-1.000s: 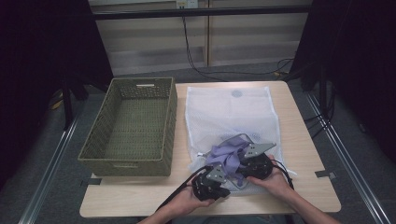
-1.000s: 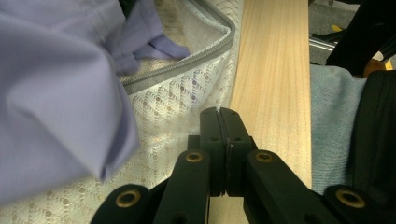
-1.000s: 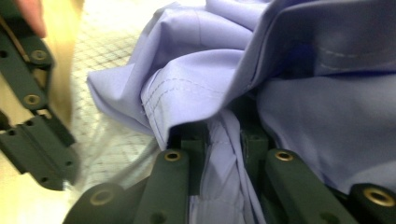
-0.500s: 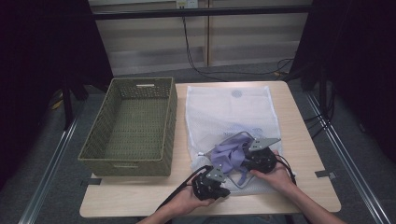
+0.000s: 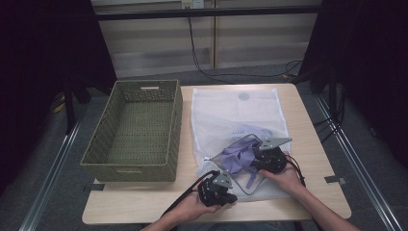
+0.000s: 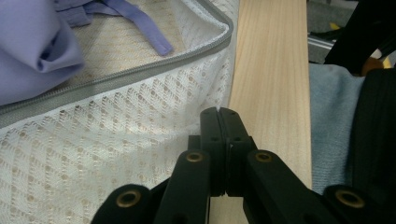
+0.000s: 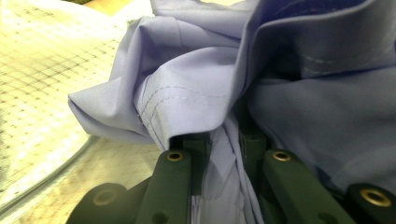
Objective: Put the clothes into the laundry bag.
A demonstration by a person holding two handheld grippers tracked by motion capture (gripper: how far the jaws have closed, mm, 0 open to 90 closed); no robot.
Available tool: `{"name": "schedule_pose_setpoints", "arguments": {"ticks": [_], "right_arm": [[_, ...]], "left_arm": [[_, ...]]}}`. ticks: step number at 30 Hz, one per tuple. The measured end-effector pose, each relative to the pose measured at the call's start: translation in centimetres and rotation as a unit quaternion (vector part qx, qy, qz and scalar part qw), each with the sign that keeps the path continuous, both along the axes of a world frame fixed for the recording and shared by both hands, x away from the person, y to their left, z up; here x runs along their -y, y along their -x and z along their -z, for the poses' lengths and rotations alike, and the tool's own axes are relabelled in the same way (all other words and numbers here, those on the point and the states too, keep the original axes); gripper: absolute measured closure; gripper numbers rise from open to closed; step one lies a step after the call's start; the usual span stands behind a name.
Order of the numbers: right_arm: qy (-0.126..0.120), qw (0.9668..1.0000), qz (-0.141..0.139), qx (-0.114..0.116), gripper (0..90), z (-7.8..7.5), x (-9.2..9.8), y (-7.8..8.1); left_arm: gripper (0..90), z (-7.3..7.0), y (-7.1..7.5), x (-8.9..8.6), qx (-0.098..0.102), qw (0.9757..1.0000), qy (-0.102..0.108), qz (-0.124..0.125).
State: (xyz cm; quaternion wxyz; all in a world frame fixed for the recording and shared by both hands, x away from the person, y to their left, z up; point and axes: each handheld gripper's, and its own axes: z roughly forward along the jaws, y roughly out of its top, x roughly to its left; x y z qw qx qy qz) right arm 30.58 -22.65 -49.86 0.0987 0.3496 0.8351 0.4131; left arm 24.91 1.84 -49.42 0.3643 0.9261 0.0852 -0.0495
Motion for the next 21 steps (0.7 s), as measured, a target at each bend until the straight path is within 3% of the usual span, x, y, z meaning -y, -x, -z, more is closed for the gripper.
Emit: {"name": "schedule_pose_setpoints", "arguments": {"ticks": [1, 2, 8, 9, 10, 11, 12, 13, 14, 20, 21], "right_arm": [[-0.002, 1.0000, -0.003, 0.000, 78.7, 0.0, 0.1, -0.1], [0.000, 1.0000, -0.003, 0.000, 78.7, 0.0, 0.0, -0.2], [-0.001, 1.0000, 0.008, 0.000, 78.6, 0.0, 0.2, -0.9], [-0.002, 1.0000, 0.009, -0.002, 78.6, 0.0, 0.2, -1.1], [-0.004, 0.9999, 0.010, -0.002, 78.6, 0.1, 0.3, -1.2], [-0.008, 0.9999, 0.011, -0.003, 78.6, 0.1, 0.3, -1.3], [-0.010, 0.9999, 0.009, -0.006, 78.7, 0.2, 0.3, -1.5], [-0.009, 0.9999, 0.010, -0.005, 78.6, 0.1, 0.3, -1.5], [-0.008, 0.9999, 0.015, -0.004, 78.6, 0.1, 0.3, -1.6], [-0.011, 0.9997, 0.019, -0.002, 78.7, 0.2, 0.2, -2.4], [-0.012, 0.9997, 0.020, -0.001, 78.7, 0.3, 0.2, -2.5]], "left_arm": [[89.7, -0.1, -0.1, 0.0, -0.002, 1.0000, -0.008, 0.005], [89.7, 0.1, -0.1, 0.0, -0.005, 0.9999, 0.007, 0.005], [89.7, 0.1, 0.0, 0.1, -0.001, 0.9999, 0.010, 0.000], [89.7, -0.1, 0.0, 0.0, 0.005, 0.9999, -0.010, 0.003], [89.7, 0.1, 0.0, 0.1, -0.002, 1.0000, 0.007, 0.002], [89.7, -0.2, 0.0, 0.0, 0.011, 0.9999, -0.013, 0.003], [89.7, 0.1, -0.1, 0.1, 0.000, 0.9999, 0.009, 0.005], [89.7, -0.2, 0.0, 0.0, 0.009, 0.9999, -0.014, 0.003], [89.7, 0.1, 0.0, 0.1, 0.001, 1.0000, 0.006, 0.006], [89.6, -0.1, 0.1, 0.1, 0.010, 0.9998, -0.004, 0.014], [89.6, 0.1, 0.0, 0.2, 0.008, 0.9999, 0.009, 0.012]]}}
